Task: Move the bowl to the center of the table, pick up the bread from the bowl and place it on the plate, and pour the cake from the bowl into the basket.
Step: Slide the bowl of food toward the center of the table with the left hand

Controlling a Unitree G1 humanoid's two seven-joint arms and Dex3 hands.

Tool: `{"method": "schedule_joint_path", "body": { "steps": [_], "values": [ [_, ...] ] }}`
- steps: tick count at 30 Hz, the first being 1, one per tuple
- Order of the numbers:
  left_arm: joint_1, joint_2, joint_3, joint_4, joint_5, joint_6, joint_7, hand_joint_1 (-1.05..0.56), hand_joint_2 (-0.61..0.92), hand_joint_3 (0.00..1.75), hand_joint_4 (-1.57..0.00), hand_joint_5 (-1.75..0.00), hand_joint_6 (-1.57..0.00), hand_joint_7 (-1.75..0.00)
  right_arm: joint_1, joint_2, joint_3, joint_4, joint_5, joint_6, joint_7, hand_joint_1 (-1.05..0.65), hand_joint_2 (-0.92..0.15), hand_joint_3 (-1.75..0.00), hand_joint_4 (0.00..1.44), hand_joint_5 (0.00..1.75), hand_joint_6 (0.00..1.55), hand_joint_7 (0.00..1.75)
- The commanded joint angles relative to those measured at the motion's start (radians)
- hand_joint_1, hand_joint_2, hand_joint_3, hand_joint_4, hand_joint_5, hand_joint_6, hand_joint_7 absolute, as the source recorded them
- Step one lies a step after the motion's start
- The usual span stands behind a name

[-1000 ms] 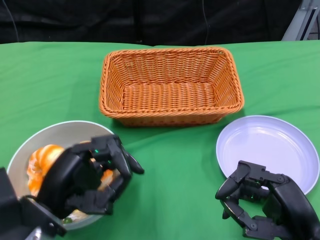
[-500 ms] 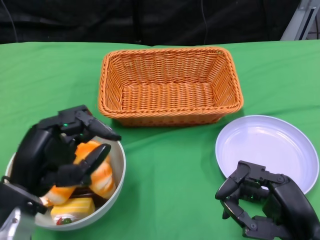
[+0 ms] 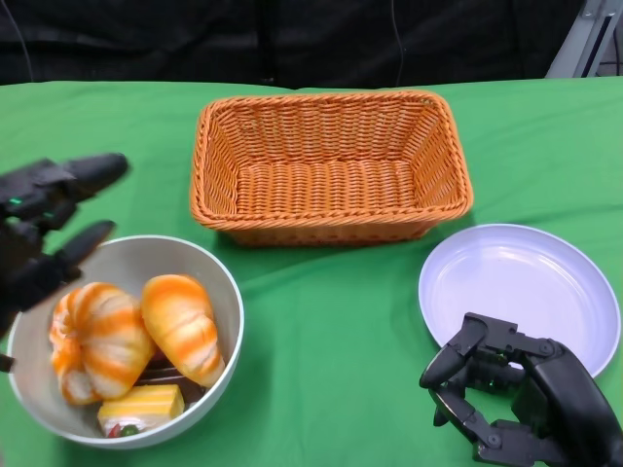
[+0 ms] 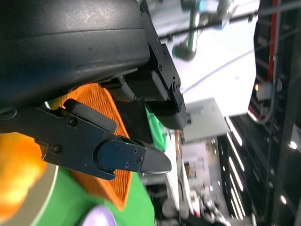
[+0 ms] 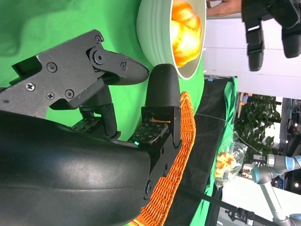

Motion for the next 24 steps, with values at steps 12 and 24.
{"method": "schedule_joint_path", "body": {
  "steps": [12,24],
  "values": [
    [-0.058,0.113,0.072,0.233,0.038,-0.071,0.035,-0.75,0.92,0.38,-0.68,-0.11,-0.69,0.00,0.003,-0.007,-0.008,0.001,0.007,-0.001,-0.003,-0.21,-0.62,-0.78,0.69,1.52,0.71,1.19],
    [0.001,0.186,0.031,0.325,0.109,-0.032,0.011,-0.80,0.92,0.45,-0.45,0.00,-0.37,0.00,-0.001,-0.003,-0.005,-0.001,0.008,0.008,-0.003,-0.23,-0.63,-0.77,0.69,1.52,0.72,1.19]
  ]
}}
